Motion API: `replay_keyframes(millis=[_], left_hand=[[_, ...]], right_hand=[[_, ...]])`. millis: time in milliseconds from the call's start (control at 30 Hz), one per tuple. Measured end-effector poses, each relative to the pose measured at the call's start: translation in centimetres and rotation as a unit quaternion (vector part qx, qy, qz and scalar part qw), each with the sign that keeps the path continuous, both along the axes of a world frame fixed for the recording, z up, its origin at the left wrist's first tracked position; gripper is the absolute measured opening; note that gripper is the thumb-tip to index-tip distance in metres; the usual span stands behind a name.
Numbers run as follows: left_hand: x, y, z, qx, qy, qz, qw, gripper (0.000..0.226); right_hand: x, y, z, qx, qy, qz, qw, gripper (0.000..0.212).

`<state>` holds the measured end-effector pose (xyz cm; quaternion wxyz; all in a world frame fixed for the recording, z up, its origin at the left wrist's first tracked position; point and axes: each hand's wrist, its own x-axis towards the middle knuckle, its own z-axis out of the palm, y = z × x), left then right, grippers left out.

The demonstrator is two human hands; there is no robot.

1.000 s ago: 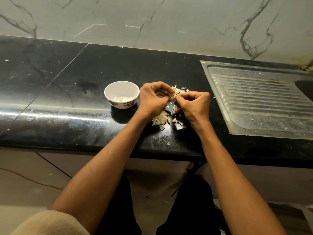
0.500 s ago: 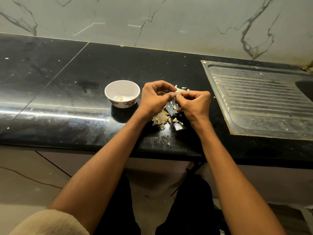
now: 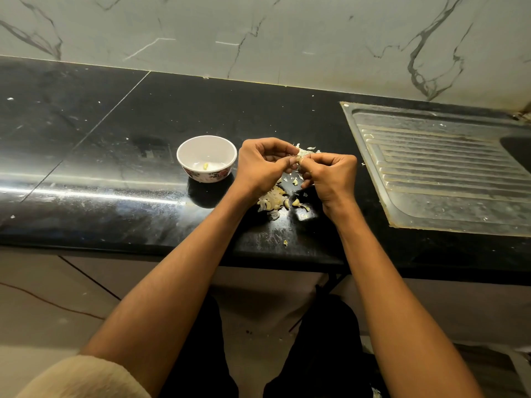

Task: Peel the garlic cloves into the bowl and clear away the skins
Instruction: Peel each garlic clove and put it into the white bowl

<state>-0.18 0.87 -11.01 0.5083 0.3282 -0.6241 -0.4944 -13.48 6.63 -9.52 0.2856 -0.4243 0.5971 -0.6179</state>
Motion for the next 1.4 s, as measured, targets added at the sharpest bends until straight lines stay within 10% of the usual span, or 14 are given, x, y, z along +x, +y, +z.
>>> replay_keyframes(millis=[1400], left_hand=[[0.12,-0.63,-0.35,0.001,-0.022,-0.018,1.0,0.012]], right_hand=[[-0.41,-0.27,-0.46,-0.022,0.003,0.024,0.999,0.021]])
